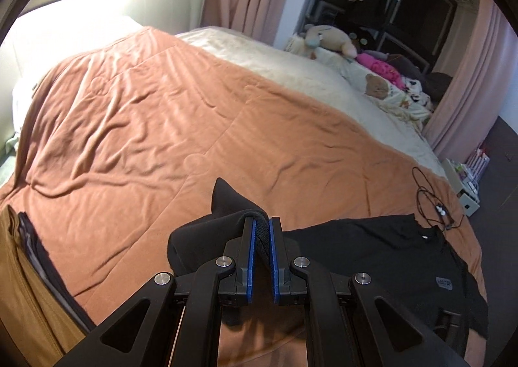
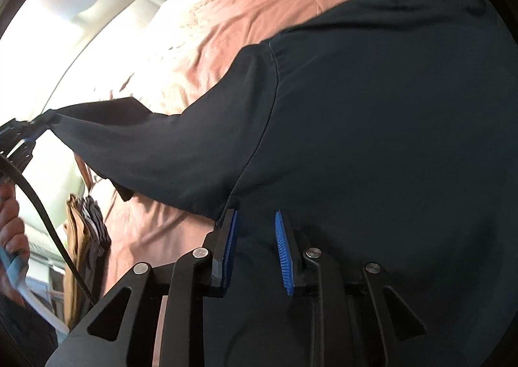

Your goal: Fold small clothes

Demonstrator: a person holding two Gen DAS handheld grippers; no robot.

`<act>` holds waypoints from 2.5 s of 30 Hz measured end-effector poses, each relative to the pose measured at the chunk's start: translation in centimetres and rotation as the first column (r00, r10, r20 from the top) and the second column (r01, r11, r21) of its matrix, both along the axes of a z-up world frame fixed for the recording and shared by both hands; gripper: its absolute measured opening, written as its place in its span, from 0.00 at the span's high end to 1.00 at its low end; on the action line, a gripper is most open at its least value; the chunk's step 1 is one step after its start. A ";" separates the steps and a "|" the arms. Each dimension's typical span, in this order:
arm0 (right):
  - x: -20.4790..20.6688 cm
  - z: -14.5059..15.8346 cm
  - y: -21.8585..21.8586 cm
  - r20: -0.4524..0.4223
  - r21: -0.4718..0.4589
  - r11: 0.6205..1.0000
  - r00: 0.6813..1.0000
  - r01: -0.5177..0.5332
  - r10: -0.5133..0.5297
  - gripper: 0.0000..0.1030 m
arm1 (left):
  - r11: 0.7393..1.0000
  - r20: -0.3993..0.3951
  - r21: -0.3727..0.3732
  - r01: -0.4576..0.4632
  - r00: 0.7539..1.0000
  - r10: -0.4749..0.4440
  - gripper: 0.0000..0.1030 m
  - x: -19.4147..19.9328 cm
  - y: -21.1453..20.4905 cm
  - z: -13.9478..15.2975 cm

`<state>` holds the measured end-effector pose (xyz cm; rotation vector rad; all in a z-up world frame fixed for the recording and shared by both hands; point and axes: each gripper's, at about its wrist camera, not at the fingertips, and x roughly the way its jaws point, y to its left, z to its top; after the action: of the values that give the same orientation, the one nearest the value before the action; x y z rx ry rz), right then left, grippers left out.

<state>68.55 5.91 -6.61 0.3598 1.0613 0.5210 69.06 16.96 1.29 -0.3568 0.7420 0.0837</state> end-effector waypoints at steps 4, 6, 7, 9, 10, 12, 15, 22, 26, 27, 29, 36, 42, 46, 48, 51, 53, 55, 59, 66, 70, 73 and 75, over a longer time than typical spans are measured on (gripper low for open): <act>1.2 -1.5 0.9 -0.053 0.057 0.998 0.998 0.027 -0.024 0.90 | 0.999 0.026 -0.015 0.050 0.998 -0.050 0.92 0.4 -1.2 1.0; 1.7 -2.4 1.4 -0.073 0.078 0.996 0.997 0.041 -0.036 0.93 | 0.997 0.044 -0.029 0.077 0.996 -0.076 0.92 0.5 -1.8 1.6; 2.0 -2.9 1.6 -0.089 0.100 0.994 0.995 0.047 -0.038 0.95 | 0.995 0.056 -0.044 0.095 0.994 -0.093 0.92 0.6 -2.1 2.0; 2.3 -3.8 1.9 -0.116 0.118 0.992 0.993 0.052 -0.039 0.97 | 0.991 0.074 -0.052 0.121 0.990 -0.117 0.93 0.7 -2.9 2.6; 2.4 -4.4 2.0 -0.128 0.127 0.990 0.991 0.057 -0.041 0.97 | 0.990 0.079 -0.043 0.136 0.988 -0.132 0.93 0.9 -3.5 2.9; 2.7 -5.1 2.1 -0.141 0.158 0.985 0.989 0.064 -0.042 0.97 | 0.982 0.096 -0.037 0.183 0.979 -0.179 0.93 1.1 -5.1 3.5; 3.2 -5.3 2.1 -0.138 0.158 0.986 0.990 0.045 -0.023 0.97 | 0.968 0.125 -0.047 0.246 0.963 -0.238 0.93 1.2 -7.3 4.3; 2.3 -3.5 -0.7 -0.125 0.158 0.987 0.992 0.028 -0.008 0.78 | 0.928 0.149 -0.040 0.371 0.920 -0.362 0.93 1.3 -12.3 5.1; 0.8 -2.3 -4.3 -0.077 0.139 0.989 0.996 0.054 -0.044 0.54 | 0.909 0.143 -0.034 0.415 0.902 -0.407 0.93 1.3 -14.9 4.8; 0.3 -2.1 -5.5 -0.074 0.142 0.988 0.996 0.064 -0.053 0.54 | 0.905 0.140 -0.036 0.425 0.898 -0.416 0.93 1.4 -15.6 4.7; -0.3 -1.5 -7.6 -0.064 0.139 0.987 0.995 0.080 -0.072 0.54 | 0.894 0.135 -0.041 0.446 0.889 -0.437 0.93 1.5 -17.0 4.5; -3.1 -0.5 -14.7 -0.032 0.099 0.987 0.991 0.130 -0.128 0.54 | 0.842 0.084 -0.068 0.536 0.844 -0.530 0.92 1.8 -22.3 2.7; -4.6 -1.3 -18.8 -0.016 0.121 0.977 0.985 0.174 -0.173 0.54 | 0.788 -0.027 -0.019 0.616 0.787 -0.616 0.38 1.3 -25.8 1.1; -4.3 -1.9 -21.2 -0.033 0.119 0.974 0.981 0.194 -0.191 0.54 | 0.816 -0.049 -0.015 0.578 0.814 -0.578 0.37 1.4 -24.9 0.2; -4.4 -1.7 -21.7 -0.013 0.109 0.976 0.982 0.191 -0.191 0.54 | 0.845 -0.083 0.011 0.535 0.843 -0.532 0.37 1.7 -24.1 -0.8; -4.4 -1.0 -21.9 -0.003 0.117 0.976 0.982 0.186 -0.187 0.54 | 0.876 -0.136 0.013 0.482 0.869 -0.476 0.37 2.6 -23.3 -3.0; -4.4 -1.0 -22.0 0.002 0.114 0.976 0.983 0.184 -0.185 0.54 | 0.895 -0.166 -0.015 0.446 0.881 -0.442 0.37 2.9 -22.2 -4.8; -4.5 -1.0 -21.9 0.007 0.108 0.977 0.983 0.181 -0.183 0.54 | 0.906 -0.190 -0.024 0.423 0.888 -0.419 0.37 3.0 -21.5 -6.4; -5.0 -0.6 -22.1 0.030 0.089 0.979 0.982 0.183 -0.187 0.54 | 0.918 -0.236 -0.023 0.396 0.890 -0.390 0.37 3.1 -20.7 -9.1; -4.7 -0.8 -21.8 0.047 0.064 0.982 0.982 0.179 -0.182 0.54 | 0.936 -0.278 -0.041 0.349 0.896 -0.347 0.37 4.3 -19.2 -13.0; -4.8 -0.9 -22.4 0.036 0.066 0.980 0.981 0.188 -0.190 0.54 | 0.941 -0.281 -0.073 0.331 0.898 -0.337 0.39 5.4 -18.9 -15.0; -4.8 -0.9 -22.8 0.033 0.072 0.979 0.980 0.192 -0.195 0.54 | 0.943 -0.289 -0.076 0.323 0.898 -0.331 0.42 6.0 -19.0 -16.2; -4.7 -1.0 -22.5 0.031 0.076 0.978 0.980 0.193 -0.196 0.54 | 0.945 -0.276 -0.074 0.317 0.904 -0.325 0.44 6.3 -19.1 -16.4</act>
<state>63.86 -16.61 -7.65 0.5104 0.9595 0.3904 75.33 -2.10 -15.14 -0.2456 1.0813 -0.1922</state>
